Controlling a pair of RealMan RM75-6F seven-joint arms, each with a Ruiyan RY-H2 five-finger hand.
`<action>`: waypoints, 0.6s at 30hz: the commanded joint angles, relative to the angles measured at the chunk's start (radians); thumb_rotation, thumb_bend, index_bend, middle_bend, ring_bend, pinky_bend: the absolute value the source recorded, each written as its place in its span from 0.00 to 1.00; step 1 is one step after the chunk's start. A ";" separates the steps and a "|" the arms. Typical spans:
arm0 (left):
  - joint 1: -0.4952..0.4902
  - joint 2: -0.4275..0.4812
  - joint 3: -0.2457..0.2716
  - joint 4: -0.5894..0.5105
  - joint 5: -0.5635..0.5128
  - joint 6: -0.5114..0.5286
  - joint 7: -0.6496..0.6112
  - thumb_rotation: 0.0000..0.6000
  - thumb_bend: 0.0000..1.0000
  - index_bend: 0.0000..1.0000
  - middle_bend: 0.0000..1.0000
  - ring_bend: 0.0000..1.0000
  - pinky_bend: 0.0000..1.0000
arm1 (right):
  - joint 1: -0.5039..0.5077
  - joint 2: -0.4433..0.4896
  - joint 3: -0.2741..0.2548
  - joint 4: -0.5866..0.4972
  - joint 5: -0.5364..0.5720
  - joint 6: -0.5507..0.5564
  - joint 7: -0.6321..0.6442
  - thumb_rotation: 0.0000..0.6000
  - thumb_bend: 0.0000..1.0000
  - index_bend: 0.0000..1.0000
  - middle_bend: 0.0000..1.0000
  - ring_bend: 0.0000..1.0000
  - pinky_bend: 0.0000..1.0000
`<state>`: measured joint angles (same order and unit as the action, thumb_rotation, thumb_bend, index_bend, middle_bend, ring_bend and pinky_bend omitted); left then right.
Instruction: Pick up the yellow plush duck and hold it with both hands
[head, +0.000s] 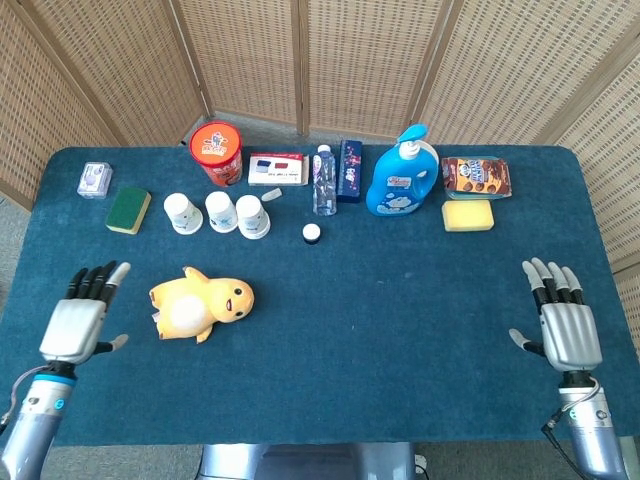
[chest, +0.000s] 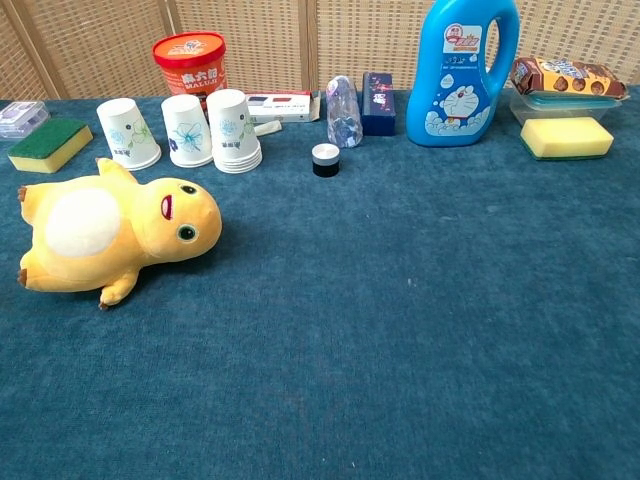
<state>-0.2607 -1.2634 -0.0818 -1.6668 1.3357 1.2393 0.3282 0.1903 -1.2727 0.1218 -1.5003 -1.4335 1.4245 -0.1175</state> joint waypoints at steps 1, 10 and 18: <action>-0.054 -0.038 -0.007 0.004 -0.030 -0.074 0.022 1.00 0.00 0.00 0.00 0.00 0.00 | 0.000 0.000 0.000 0.000 0.000 0.001 0.000 1.00 0.00 0.00 0.00 0.00 0.00; -0.139 -0.153 -0.032 0.058 -0.144 -0.172 0.134 1.00 0.00 0.00 0.00 0.00 0.00 | -0.002 0.006 0.002 -0.002 0.001 0.001 0.009 1.00 0.00 0.00 0.00 0.00 0.00; -0.185 -0.240 -0.055 0.111 -0.198 -0.173 0.192 1.00 0.00 0.09 0.07 0.08 0.32 | 0.000 0.008 0.003 -0.001 0.001 -0.003 0.020 1.00 0.00 0.00 0.00 0.00 0.00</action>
<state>-0.4365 -1.4892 -0.1280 -1.5671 1.1487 1.0617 0.5108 0.1902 -1.2644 0.1242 -1.5010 -1.4324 1.4219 -0.0970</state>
